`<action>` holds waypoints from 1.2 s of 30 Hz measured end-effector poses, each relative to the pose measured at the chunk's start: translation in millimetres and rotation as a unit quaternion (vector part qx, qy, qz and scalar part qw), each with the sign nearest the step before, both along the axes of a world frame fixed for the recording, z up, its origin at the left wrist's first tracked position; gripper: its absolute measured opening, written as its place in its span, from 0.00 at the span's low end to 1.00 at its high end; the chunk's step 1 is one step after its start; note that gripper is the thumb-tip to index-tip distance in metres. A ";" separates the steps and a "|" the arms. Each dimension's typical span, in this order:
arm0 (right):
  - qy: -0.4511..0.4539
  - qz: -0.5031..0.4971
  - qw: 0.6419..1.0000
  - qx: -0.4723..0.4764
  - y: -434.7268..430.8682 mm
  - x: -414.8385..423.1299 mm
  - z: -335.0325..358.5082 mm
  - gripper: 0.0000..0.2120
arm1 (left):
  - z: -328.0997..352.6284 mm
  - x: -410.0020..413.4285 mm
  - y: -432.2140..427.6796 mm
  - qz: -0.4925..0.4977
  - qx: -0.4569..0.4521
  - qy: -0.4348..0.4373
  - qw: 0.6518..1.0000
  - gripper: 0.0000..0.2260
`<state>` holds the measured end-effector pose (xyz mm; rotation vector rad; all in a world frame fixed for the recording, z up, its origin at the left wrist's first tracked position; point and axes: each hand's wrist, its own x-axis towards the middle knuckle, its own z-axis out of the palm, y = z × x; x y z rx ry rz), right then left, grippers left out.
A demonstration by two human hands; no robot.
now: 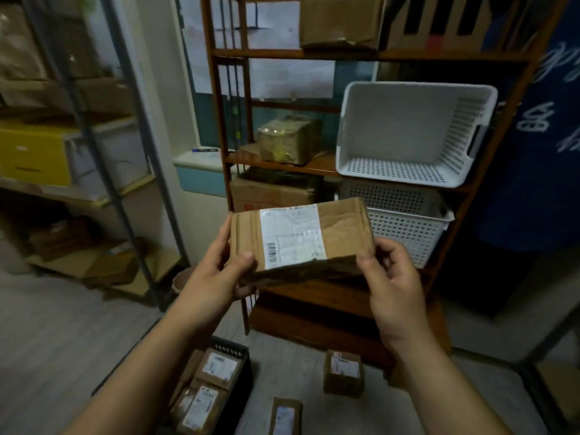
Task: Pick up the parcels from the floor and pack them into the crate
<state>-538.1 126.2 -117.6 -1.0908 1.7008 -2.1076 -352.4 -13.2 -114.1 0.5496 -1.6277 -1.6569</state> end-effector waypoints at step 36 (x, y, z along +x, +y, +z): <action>-0.119 0.099 0.976 0.155 -346.8 279.3 -92.9 0.17 | -57.1 291.9 -339.6 0.067 -0.035 -0.192 0.979 0.30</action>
